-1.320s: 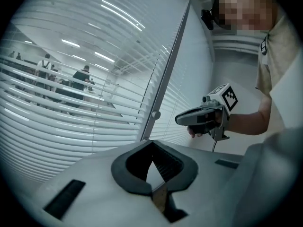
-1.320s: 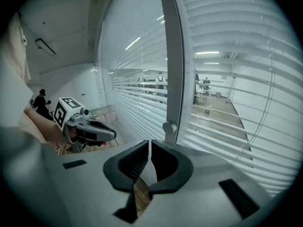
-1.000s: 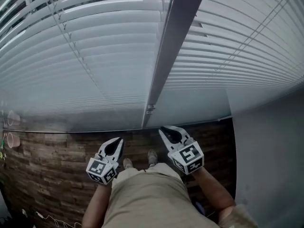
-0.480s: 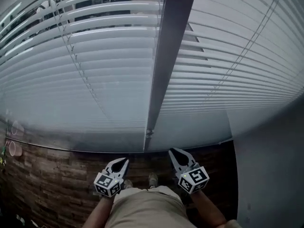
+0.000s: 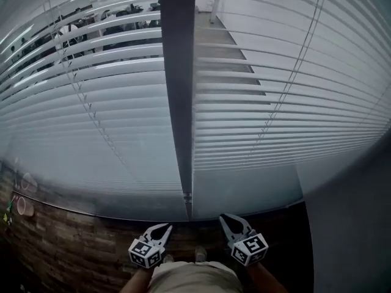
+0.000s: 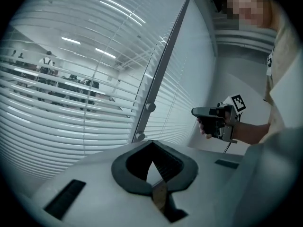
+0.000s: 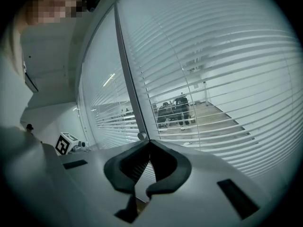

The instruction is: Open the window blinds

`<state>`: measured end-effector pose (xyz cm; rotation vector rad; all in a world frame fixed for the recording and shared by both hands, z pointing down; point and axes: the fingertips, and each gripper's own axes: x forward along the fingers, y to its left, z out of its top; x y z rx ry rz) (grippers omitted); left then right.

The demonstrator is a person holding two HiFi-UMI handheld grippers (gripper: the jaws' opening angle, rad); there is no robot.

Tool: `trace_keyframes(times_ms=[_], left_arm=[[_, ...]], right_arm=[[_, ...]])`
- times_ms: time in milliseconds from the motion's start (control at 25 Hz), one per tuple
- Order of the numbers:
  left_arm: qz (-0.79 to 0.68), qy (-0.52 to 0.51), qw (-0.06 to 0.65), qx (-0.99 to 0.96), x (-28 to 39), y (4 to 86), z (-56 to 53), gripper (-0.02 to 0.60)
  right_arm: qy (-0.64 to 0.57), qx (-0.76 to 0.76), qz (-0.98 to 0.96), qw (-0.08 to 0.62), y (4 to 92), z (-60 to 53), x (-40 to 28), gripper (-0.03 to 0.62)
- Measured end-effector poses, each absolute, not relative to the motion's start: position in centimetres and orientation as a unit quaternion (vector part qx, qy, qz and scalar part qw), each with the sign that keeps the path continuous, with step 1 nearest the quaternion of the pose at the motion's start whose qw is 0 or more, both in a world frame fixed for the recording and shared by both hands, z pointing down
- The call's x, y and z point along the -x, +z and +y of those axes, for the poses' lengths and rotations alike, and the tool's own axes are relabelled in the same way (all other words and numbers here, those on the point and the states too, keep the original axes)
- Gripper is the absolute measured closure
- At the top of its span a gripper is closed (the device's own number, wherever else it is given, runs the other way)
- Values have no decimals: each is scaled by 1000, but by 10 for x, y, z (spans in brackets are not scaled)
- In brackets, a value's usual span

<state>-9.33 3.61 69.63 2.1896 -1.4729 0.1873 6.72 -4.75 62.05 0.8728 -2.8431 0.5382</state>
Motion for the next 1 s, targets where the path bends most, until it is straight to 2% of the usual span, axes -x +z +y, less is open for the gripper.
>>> trace_keyframes(times_ms=[200, 760, 1000], left_arm=[[-535, 74, 251, -803, 55, 683, 40, 571], [-566, 37, 254, -783, 64, 687, 30, 571], [-580, 56, 250, -773, 68, 684, 47, 571]], right_arm=[[183, -289, -938, 56, 607, -44, -101, 583], [165, -247, -952, 75, 629, -58, -77, 583], [166, -240, -952, 88, 622, -59, -80, 583]])
